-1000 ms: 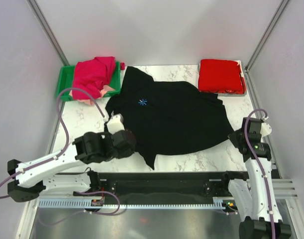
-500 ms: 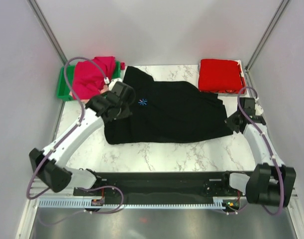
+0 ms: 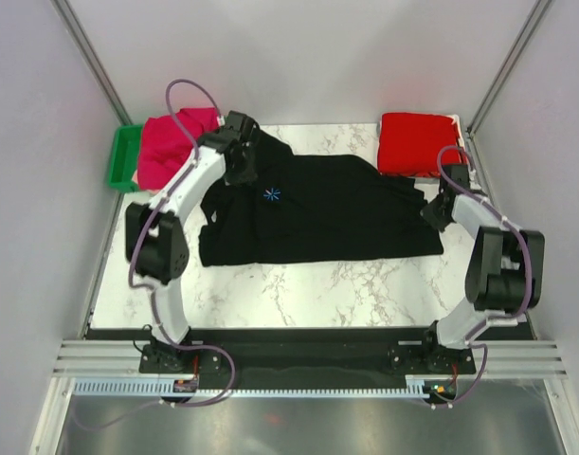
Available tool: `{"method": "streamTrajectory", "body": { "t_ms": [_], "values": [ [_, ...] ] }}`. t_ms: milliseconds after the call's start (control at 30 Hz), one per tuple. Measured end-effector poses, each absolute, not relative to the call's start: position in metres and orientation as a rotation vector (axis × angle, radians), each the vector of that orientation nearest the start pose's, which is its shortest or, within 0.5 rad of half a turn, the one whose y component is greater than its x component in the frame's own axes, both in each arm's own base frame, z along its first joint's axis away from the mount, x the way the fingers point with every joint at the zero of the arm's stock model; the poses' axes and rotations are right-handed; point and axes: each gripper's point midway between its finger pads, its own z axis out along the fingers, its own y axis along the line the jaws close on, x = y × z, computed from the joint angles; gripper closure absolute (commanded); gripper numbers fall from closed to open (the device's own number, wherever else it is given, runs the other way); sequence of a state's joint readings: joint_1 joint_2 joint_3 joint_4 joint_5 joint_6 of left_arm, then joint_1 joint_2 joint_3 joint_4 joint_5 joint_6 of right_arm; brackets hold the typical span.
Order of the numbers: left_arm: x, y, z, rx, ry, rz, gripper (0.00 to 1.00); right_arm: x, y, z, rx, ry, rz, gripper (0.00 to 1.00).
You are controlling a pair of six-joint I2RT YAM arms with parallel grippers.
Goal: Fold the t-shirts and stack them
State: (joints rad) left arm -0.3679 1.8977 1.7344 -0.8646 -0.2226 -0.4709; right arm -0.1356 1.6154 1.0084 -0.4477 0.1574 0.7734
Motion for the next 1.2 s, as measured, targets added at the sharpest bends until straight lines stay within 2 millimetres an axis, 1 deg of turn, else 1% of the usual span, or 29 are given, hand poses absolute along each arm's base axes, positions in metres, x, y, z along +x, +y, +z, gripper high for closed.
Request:
{"method": "streamTrajectory", "body": {
  "t_ms": [33,67,100,133,200,233,267,300,333,367,433,467,500,533,600,633,667,733,767,800,833,900,967,1067,1100,1133,1200],
  "values": [
    [0.442,-0.146,0.145,-0.210,2.562,-0.052,0.17,0.369,-0.048,0.049,1.199,2.331,0.021,0.61],
    [0.457,-0.147,0.140,-0.205,2.572,-0.070,0.01,0.380,-0.049,0.047,1.197,2.339,0.028,0.17],
    [0.471,-0.147,0.135,-0.206,2.575,-0.087,0.00,0.392,-0.049,0.049,1.184,2.343,0.040,0.02],
    [0.480,-0.145,0.130,-0.218,2.579,-0.100,0.00,0.402,-0.050,0.051,1.169,2.341,0.048,0.02],
    [0.483,-0.138,0.126,-0.238,2.594,-0.101,0.00,0.418,-0.054,0.061,1.130,2.328,0.052,0.02],
    [0.480,-0.134,0.127,-0.245,2.599,-0.097,0.00,0.421,-0.056,0.067,1.120,2.315,0.053,0.02],
    [0.476,-0.131,0.129,-0.250,2.597,-0.094,0.00,0.421,-0.058,0.074,1.111,2.303,0.053,0.02],
    [0.467,-0.128,0.133,-0.253,2.601,-0.088,0.01,0.417,-0.061,0.081,1.108,2.291,0.051,0.02],
    [0.456,-0.125,0.139,-0.253,2.596,-0.088,0.01,0.410,-0.066,0.088,1.109,2.268,0.051,0.02],
    [0.442,-0.122,0.144,-0.258,2.584,-0.094,0.03,0.399,-0.070,0.092,1.117,2.254,0.046,0.02],
    [0.406,-0.113,0.157,-0.277,2.565,-0.105,0.06,0.372,-0.081,0.100,1.140,2.214,0.041,0.02],
    [0.387,-0.109,0.164,-0.294,2.537,-0.123,0.07,0.356,-0.083,0.100,1.159,2.203,0.047,0.02],
    [0.371,-0.106,0.167,-0.309,2.519,-0.137,0.07,0.340,-0.087,0.097,1.185,2.191,0.050,0.03],
    [0.354,-0.101,0.169,-0.331,2.482,-0.161,0.07,0.329,-0.090,0.093,1.205,2.186,0.055,0.04],
    [0.321,-0.093,0.166,-0.379,2.429,-0.205,0.07,0.304,-0.093,0.074,1.268,2.196,0.069,0.10],
    [0.308,-0.090,0.161,-0.405,2.407,-0.227,0.07,0.293,-0.092,0.061,1.299,2.211,0.084,0.13],
    [0.302,-0.088,0.156,-0.428,2.380,-0.247,0.07,0.283,-0.090,0.048,1.334,2.237,0.099,0.14],
    [0.286,-0.083,0.134,-0.480,2.378,-0.263,0.05,0.271,-0.085,0.025,1.388,2.298,0.132,0.17],
    [0.281,-0.082,0.120,-0.505,2.389,-0.265,0.05,0.275,-0.086,0.027,1.387,2.290,0.155,0.18],
    [0.277,-0.081,0.105,-0.532,2.409,-0.264,0.05,0.284,-0.088,0.028,1.367,2.265,0.177,0.18],
    [0.274,-0.081,0.090,-0.558,2.433,-0.265,0.04,0.288,-0.086,0.026,1.359,2.268,0.198,0.18],
    [0.266,-0.078,0.063,-0.614,2.479,-0.259,0.04,0.296,-0.087,0.028,1.340,2.249,0.226,0.19],
    [0.263,-0.076,0.046,-0.661,2.500,-0.265,0.04,0.302,-0.086,0.028,1.323,2.238,0.246,0.22],
    [0.265,-0.073,0.031,-0.726,2.496,-0.275,0.04,0.310,-0.087,0.028,1.305,2.222,0.270,0.30],
    [0.267,-0.072,0.029,-0.743,2.488,-0.283,0.05,0.312,-0.087,0.027,1.300,2.217,0.279,0.32],
    [0.272,-0.073,0.030,-0.752,2.467,-0.300,0.08,0.314,-0.086,0.027,1.295,2.215,0.287,0.37],
    [0.281,-0.073,0.031,-0.771,2.437,-0.319,0.10,0.316,-0.085,0.025,1.288,2.208,0.302,0.42]
  ]
}}
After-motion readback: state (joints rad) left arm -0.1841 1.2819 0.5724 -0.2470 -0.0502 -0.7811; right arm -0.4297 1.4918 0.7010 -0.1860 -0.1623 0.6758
